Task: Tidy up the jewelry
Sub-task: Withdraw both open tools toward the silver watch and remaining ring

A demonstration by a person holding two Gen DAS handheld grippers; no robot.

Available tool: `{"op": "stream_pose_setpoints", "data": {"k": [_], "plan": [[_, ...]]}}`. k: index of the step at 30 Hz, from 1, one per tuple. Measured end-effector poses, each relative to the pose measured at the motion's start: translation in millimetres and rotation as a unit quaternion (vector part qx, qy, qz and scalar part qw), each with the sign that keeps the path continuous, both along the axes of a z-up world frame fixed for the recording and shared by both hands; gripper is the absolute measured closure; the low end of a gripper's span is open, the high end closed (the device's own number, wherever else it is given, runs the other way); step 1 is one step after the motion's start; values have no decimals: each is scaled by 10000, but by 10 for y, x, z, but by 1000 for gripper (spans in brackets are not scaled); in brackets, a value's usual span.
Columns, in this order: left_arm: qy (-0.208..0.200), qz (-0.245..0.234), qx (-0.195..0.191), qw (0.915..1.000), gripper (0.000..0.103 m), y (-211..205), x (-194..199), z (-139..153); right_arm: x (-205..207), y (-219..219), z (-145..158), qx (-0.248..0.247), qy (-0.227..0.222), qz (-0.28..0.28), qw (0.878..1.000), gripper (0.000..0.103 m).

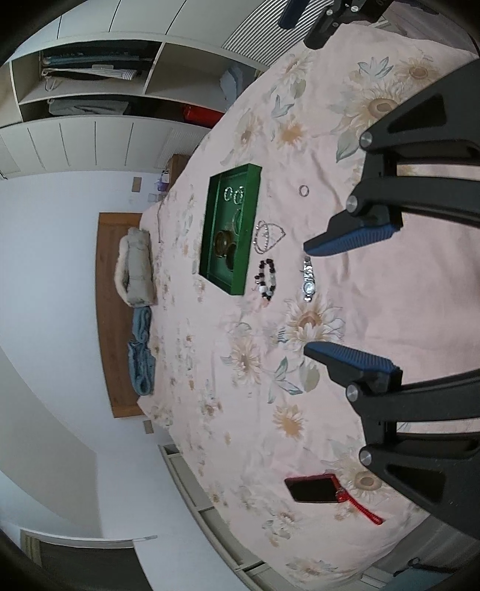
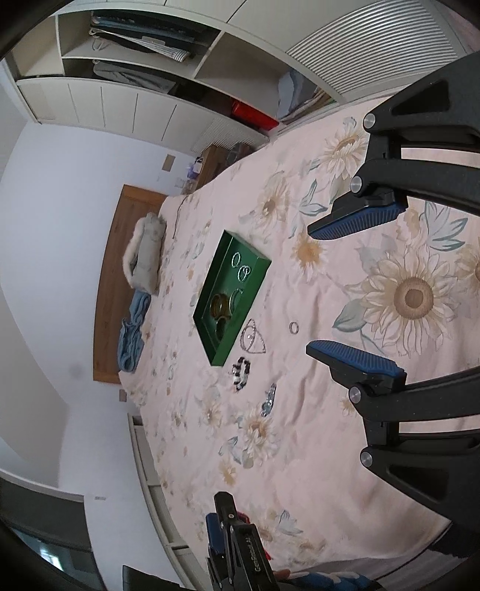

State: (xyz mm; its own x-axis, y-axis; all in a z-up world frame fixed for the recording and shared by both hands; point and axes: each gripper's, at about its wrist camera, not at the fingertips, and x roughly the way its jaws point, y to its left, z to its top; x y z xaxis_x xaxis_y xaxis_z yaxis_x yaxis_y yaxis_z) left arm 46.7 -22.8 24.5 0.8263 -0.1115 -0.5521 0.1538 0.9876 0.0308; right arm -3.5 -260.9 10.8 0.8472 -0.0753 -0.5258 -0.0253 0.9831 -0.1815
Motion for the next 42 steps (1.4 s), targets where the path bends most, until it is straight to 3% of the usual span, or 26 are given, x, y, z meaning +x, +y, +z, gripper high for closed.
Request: {"op": "stream_pose_setpoints", "data": {"k": [19, 28, 34, 39, 42], "plan": [[426, 95, -199, 9988, 57, 66, 421, -340, 346, 77, -142, -225, 272, 3, 9994, 47], [816, 85, -193, 9964, 57, 120, 692, -611, 651, 60, -415, 99, 630, 261, 9976, 47], [1126, -247, -163, 9932, 57, 82, 941, -886, 993, 45, -760, 712, 1028, 644, 9901, 47], [1282, -772, -123, 9887, 57, -85, 1187, -1046, 1348, 58, -984, 983, 1288, 824, 9833, 59], [1296, -1023, -11, 9863, 57, -168, 1366, -1129, 1569, 68, -1098, 1037, 1411, 891, 9805, 61]]}}
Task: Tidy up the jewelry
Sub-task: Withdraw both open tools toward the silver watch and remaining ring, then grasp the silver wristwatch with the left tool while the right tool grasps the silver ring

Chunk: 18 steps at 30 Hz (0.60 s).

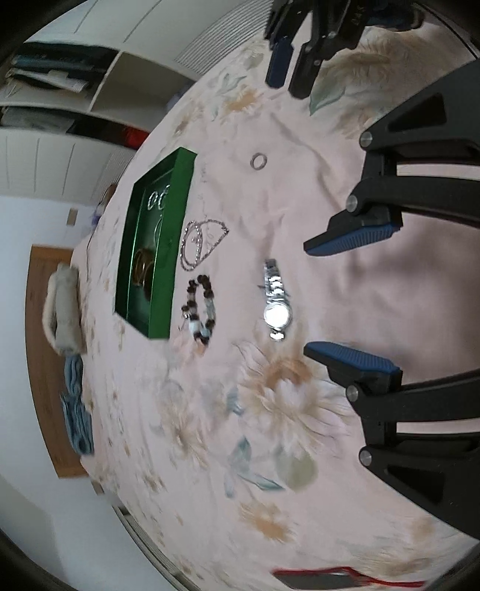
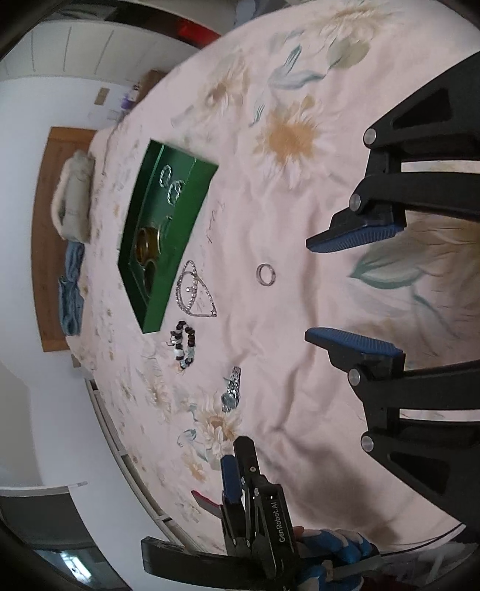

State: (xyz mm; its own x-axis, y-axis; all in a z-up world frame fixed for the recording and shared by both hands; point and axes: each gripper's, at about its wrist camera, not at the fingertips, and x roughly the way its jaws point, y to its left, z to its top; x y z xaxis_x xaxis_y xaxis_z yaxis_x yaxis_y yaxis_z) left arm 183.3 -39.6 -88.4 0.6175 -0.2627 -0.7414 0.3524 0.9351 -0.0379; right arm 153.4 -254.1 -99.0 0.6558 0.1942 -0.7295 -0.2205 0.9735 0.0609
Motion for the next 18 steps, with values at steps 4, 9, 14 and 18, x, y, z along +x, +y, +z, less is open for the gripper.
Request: {"op": "stream_pose_setpoints", "data": {"k": [4, 9, 14, 18], "plan": [[-8, -262, 213, 9994, 57, -83, 293, -104, 263, 7, -124, 36, 131, 56, 9999, 61], [19, -557, 492, 9972, 57, -129, 568, -256, 528, 13, -266, 35, 284, 122, 9995, 61], [106, -1076, 670, 9919, 57, -195, 670, -405, 709, -3, -381, -5, 390, 136, 9991, 64], [260, -1327, 502, 9896, 57, -205, 709, -485, 791, -9, -457, 79, 441, 163, 9989, 69]]}}
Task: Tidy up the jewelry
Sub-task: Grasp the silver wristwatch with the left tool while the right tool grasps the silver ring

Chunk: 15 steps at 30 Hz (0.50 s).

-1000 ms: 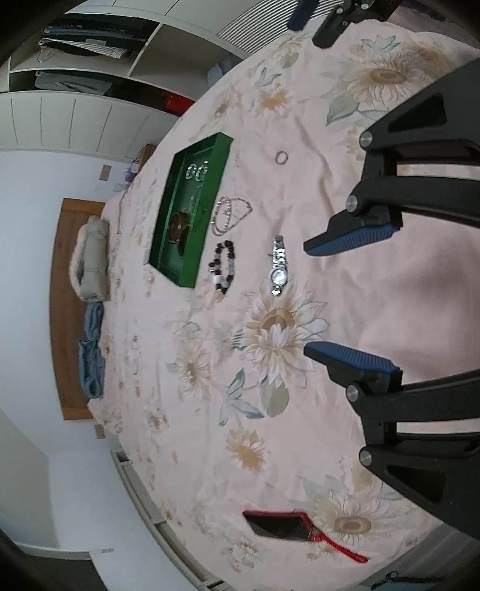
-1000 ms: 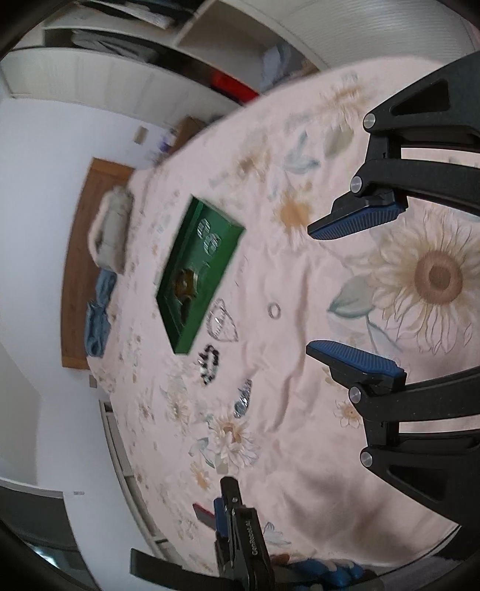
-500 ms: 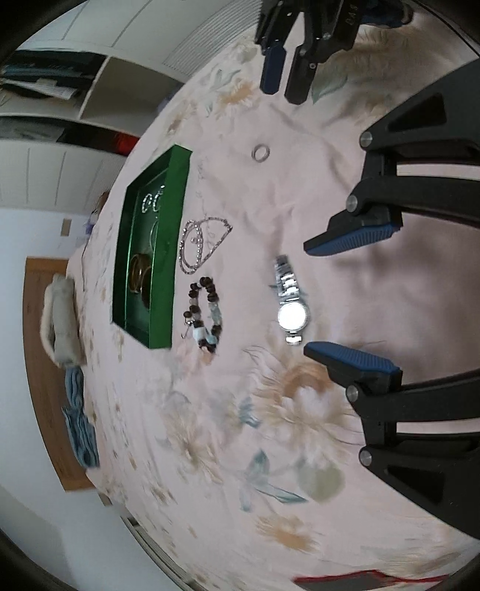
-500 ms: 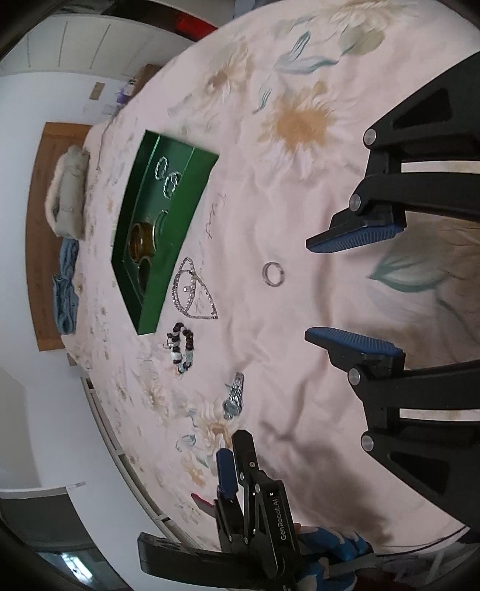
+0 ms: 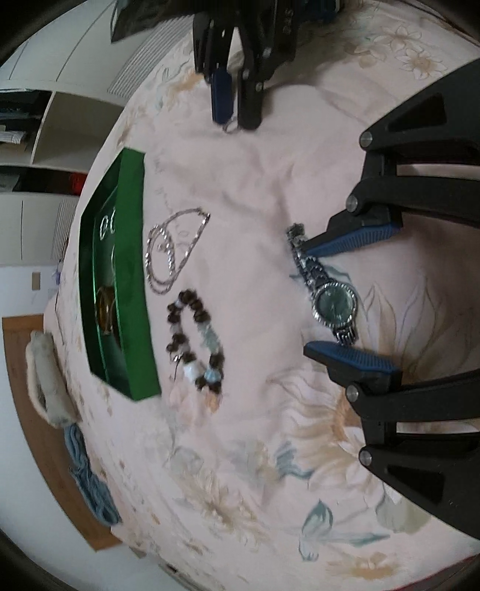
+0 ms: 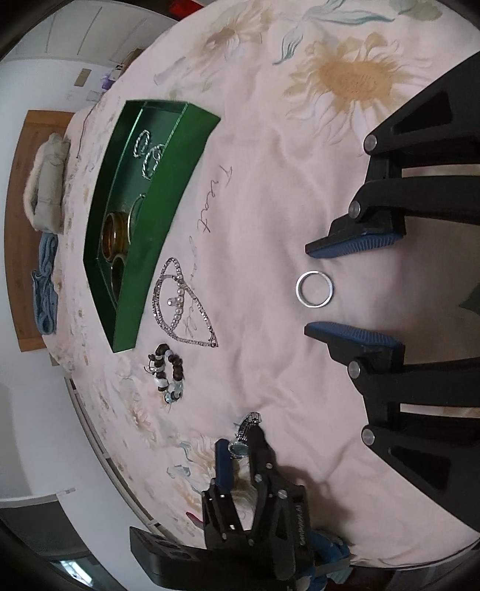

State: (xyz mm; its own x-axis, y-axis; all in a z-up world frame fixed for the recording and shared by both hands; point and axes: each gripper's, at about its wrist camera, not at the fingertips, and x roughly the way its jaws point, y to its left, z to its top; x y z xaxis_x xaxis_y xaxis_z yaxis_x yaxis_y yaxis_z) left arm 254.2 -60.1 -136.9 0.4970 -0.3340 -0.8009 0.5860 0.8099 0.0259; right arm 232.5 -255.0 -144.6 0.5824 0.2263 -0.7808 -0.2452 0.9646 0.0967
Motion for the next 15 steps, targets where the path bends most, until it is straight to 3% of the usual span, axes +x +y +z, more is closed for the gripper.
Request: {"op": "stream_pose_setpoints", "data": {"k": [3, 5, 7, 15], "plan": [[130, -65, -99, 9998, 60, 4, 2, -34, 45, 18, -40, 17, -11, 34, 10000, 75], [178, -80, -86, 9998, 67, -10, -7, -48, 67, 13, -69, 43, -19, 57, 10000, 81], [229, -147, -66, 9996, 85, -47, -50, -45, 62, -14, -68, 125, -26, 51, 9999, 82], [66, 208, -38, 9998, 88, -87, -205, 21, -111, -51, 12, 250, -140, 9, 9996, 83]]}}
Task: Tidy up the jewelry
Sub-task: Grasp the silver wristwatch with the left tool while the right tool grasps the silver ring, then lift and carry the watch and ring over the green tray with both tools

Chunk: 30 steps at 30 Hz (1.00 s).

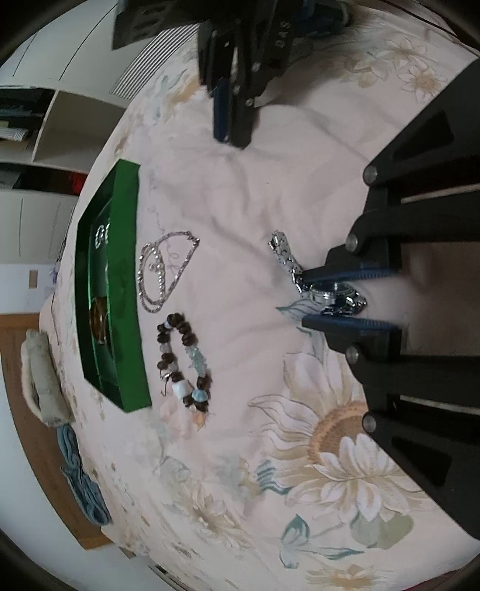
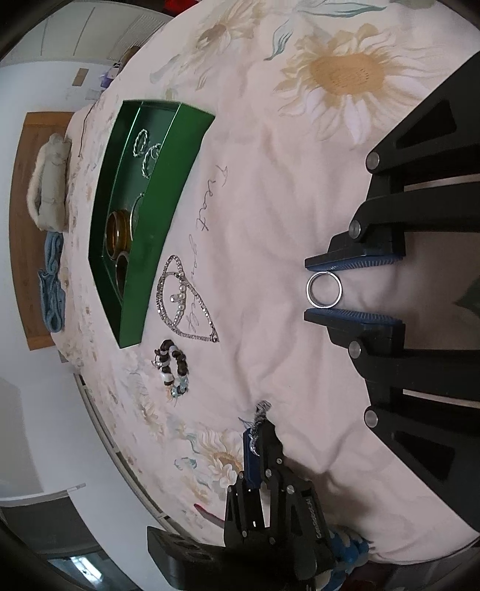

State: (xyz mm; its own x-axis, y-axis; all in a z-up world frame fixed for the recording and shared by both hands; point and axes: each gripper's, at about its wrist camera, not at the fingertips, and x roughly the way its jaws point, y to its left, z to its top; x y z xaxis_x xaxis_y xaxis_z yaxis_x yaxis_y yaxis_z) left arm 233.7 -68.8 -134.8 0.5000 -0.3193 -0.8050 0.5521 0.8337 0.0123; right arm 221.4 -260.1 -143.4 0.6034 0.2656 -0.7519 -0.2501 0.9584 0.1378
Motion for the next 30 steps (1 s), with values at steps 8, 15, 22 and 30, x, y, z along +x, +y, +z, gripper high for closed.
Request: {"op": "stream_pose_setpoints", "data": {"k": [8, 15, 22, 30], "plan": [[-166, 316, -295, 9989, 88, 11, -9, 294, -128, -137, 271, -66, -327, -161, 9993, 83], [-381, 571, -638, 9956, 88, -123, 471, 734, 271, -408, 678, -224, -708, -399, 9964, 83], [-325, 753, -796, 9934, 88, -544, 1380, 904, 1241, -662, 787, -149, -674, -688, 9952, 83], [34, 470, -636, 9969, 88, -1230, 2098, 648, 2208, -732, 504, -370, -177, -582, 9975, 83]]}}
